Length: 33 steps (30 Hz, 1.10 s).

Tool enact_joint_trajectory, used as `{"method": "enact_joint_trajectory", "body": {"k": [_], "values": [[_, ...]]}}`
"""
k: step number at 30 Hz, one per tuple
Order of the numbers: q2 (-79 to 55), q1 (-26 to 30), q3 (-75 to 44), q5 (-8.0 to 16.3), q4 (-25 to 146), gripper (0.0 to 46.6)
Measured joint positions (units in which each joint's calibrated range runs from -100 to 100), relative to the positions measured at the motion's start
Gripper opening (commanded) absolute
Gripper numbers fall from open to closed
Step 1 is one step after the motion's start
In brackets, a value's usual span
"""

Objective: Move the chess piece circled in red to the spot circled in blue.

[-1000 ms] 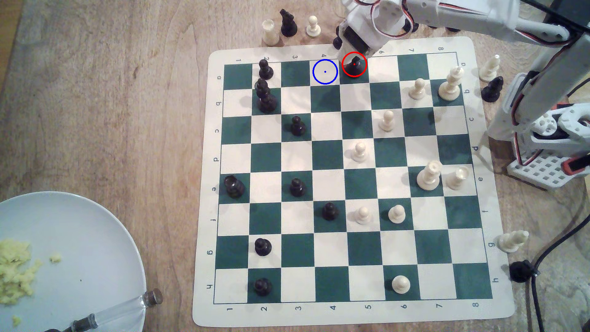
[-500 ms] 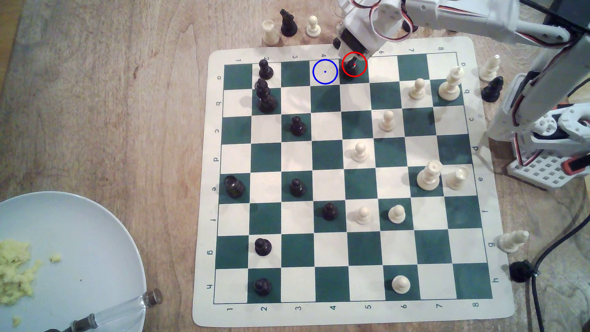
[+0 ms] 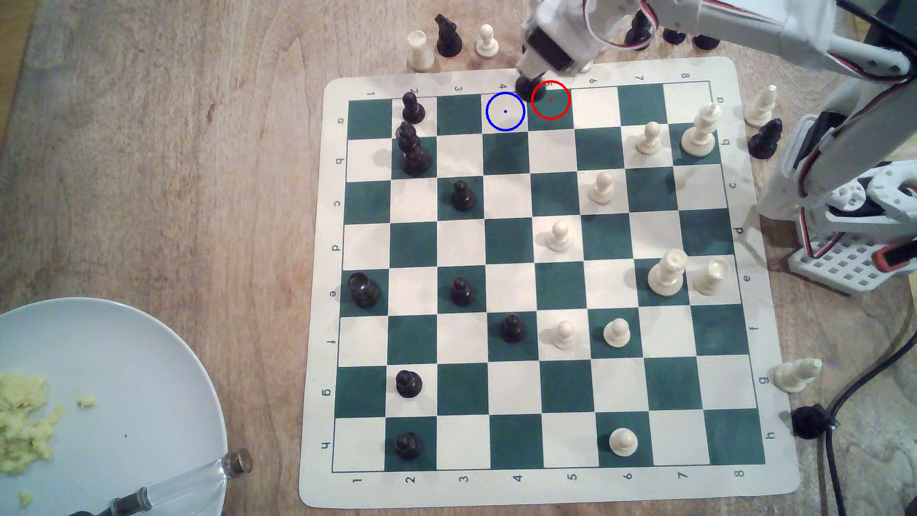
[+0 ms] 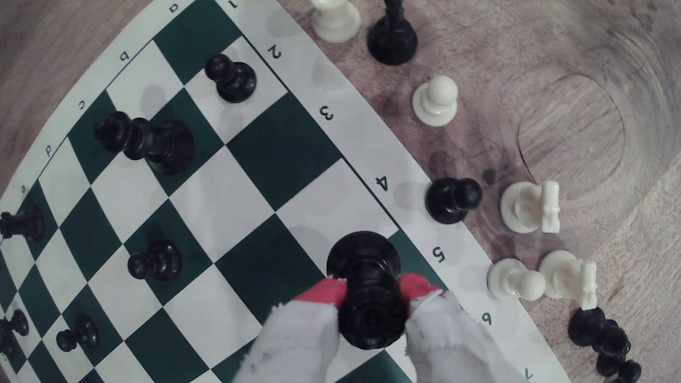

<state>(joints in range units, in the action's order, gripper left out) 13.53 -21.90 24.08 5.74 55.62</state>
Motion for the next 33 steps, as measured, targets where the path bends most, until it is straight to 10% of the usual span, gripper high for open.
{"method": "enact_joint_trajectory", "body": {"k": [33], "values": [[-14.16,2.36,-4.25,-1.56,-7.33,2.5]]}}
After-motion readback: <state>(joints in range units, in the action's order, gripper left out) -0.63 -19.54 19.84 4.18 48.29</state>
